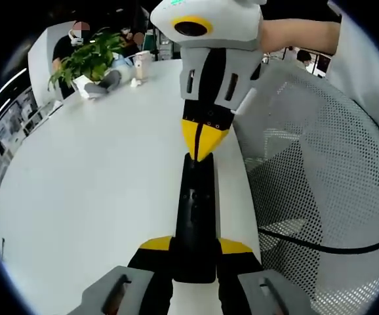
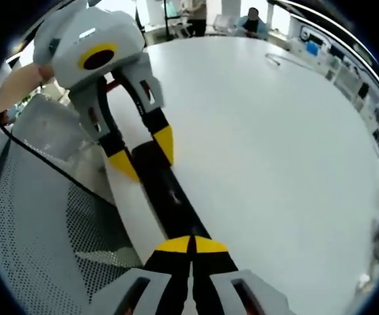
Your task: Press the specified remote control buttons in sequence, fully releasing each button before pressing the next.
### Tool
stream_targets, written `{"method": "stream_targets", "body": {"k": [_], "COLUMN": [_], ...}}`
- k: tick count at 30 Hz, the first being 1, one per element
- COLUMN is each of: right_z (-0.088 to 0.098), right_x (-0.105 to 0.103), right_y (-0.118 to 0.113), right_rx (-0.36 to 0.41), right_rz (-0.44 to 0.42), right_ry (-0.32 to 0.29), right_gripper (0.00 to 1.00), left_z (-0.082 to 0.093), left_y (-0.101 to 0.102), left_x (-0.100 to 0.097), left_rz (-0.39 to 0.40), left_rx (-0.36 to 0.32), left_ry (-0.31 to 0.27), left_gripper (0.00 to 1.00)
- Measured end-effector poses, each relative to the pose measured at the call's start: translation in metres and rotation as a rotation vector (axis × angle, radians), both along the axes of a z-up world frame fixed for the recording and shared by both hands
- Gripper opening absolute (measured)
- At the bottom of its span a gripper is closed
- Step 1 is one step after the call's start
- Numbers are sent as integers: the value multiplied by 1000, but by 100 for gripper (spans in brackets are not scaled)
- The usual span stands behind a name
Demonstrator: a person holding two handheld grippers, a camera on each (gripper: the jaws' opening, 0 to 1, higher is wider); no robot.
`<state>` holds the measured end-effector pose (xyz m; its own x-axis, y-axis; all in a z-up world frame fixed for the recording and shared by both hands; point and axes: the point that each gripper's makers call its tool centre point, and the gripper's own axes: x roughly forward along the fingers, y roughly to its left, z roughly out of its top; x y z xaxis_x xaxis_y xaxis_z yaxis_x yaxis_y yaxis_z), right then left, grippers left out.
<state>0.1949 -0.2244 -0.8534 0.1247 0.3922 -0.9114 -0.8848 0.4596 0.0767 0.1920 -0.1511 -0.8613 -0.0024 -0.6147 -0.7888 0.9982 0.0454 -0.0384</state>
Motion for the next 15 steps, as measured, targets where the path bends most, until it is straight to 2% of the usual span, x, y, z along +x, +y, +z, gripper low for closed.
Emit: {"method": "stream_targets", "body": {"k": [7,10,15], "right_z": [-1,-1,1], "right_x": [-1,0,0], "right_y": [2,1,-1], "right_rx": [-46,-46,34], "right_rz": [49,38,-38], "right_ry": [-26,-35,-39], "right_gripper": [0,0,0], "left_z": [0,0,0], "left_y": [0,0,0], "left_x": [0,0,0], "left_rz": [0,4,8], "left_rx": [-2,-5,-13], "left_ry": [3,4,-1], "left_gripper": [23,23,23]}}
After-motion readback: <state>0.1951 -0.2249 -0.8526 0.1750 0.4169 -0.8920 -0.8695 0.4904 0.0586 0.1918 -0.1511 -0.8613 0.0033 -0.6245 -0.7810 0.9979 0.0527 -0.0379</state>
